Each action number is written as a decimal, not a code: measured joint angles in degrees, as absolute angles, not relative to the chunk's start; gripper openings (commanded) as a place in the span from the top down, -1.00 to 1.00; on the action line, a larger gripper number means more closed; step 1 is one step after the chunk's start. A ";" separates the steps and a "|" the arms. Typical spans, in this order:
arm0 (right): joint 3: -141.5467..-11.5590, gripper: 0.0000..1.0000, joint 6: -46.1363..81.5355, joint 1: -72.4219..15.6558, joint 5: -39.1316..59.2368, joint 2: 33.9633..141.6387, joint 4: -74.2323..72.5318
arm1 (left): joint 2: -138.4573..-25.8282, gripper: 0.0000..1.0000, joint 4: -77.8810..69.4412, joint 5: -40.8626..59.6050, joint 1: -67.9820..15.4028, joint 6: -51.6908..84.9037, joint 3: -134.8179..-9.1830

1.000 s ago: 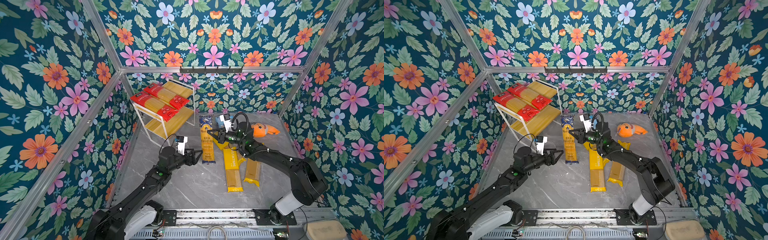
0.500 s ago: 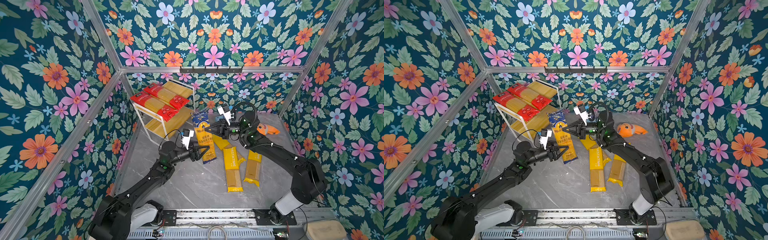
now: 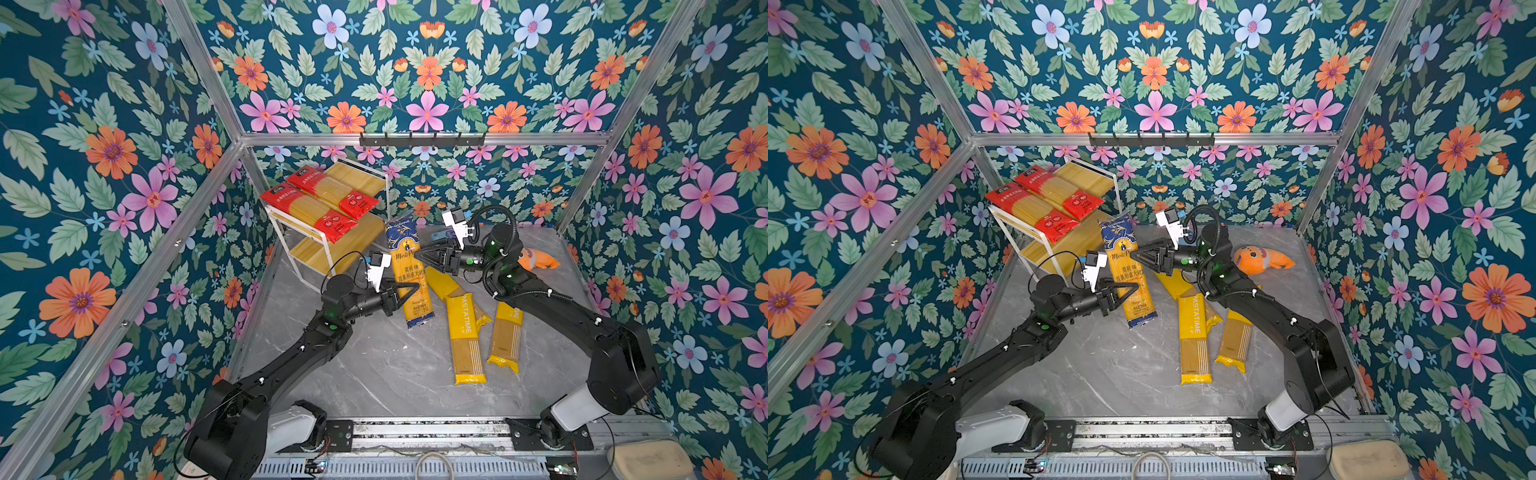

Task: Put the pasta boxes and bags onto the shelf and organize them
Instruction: 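Carry the navy pack to the shelf and lay it on the upper tier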

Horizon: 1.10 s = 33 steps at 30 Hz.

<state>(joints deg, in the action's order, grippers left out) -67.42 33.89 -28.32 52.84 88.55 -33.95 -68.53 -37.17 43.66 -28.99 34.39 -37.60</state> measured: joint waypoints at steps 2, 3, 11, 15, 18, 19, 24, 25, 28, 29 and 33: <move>-65.04 -0.04 32.88 -28.08 50.04 86.65 -32.05 | -69.08 0.71 -36.29 42.74 -29.06 35.33 -38.57; -63.70 -0.07 32.58 -28.08 48.27 85.67 -31.29 | -69.21 0.72 -36.12 41.98 -28.97 35.83 -38.94; -50.68 -0.40 35.42 -29.08 32.97 78.13 -30.04 | -72.53 0.71 -37.87 34.02 -28.86 39.46 -44.97; -47.68 -0.45 38.68 -31.51 29.69 77.12 -31.92 | -74.96 0.69 -40.75 29.67 -29.08 43.62 -47.37; -46.24 -0.44 42.52 -31.57 26.85 78.30 -35.94 | -75.64 0.67 -41.50 26.87 -29.54 45.84 -48.18; -46.13 -0.43 44.14 -31.55 26.39 79.11 -37.01 | -75.70 0.66 -41.52 26.15 -29.82 46.72 -48.56; -47.97 -0.32 50.83 -31.75 26.87 83.50 -45.08 | -75.72 0.63 -44.45 22.15 -30.74 49.06 -49.06; -48.40 -0.27 52.18 -31.77 26.96 84.42 -46.92 | -75.81 0.63 -45.17 21.50 -30.76 49.34 -49.06; -49.01 -0.12 55.96 -31.81 27.09 86.52 -52.14 | -76.49 0.63 -47.31 19.81 -30.87 50.74 -49.19; -49.10 -0.10 56.86 -31.81 27.07 86.85 -53.39 | -76.66 0.62 -47.66 19.44 -30.89 51.20 -49.25; -50.06 0.20 59.79 -31.70 26.96 87.59 -56.14 | -77.47 0.54 -50.11 18.31 -31.03 52.73 -49.54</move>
